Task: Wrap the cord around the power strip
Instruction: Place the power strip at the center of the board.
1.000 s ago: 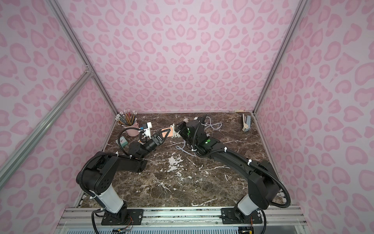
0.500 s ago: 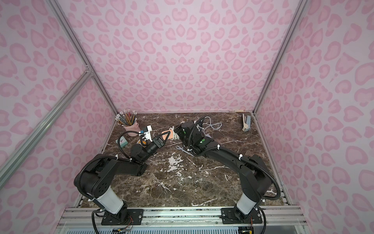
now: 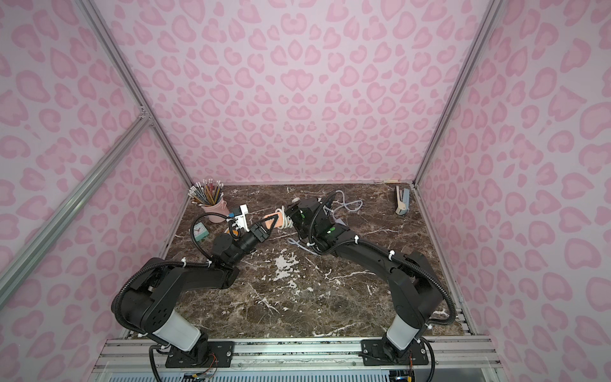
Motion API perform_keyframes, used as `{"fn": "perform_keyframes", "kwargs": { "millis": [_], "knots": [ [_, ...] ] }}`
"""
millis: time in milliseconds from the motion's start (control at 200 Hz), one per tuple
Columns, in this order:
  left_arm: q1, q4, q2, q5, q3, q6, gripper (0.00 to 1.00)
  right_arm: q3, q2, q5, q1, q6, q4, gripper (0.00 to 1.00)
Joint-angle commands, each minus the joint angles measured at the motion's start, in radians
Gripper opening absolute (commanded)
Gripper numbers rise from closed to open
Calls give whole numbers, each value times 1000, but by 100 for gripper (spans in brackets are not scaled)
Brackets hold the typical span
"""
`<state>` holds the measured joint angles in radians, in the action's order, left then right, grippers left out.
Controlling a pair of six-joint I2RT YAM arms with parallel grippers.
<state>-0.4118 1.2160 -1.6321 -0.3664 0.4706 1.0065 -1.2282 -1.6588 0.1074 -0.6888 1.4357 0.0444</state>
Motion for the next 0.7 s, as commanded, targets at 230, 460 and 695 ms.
{"fn": "perform_keyframes", "kwargs": {
  "millis": [230,460,695],
  "knots": [
    [-28,154,12,-77,23,-25,3,2,-10,153,14,61,-7,85],
    [-29,71,58,-79,36,-68,9,16,-20,130,21,43,35,63],
    [-29,-410,243,-66,105,-263,64,3,-12,140,43,-47,19,47]
  ]
}}
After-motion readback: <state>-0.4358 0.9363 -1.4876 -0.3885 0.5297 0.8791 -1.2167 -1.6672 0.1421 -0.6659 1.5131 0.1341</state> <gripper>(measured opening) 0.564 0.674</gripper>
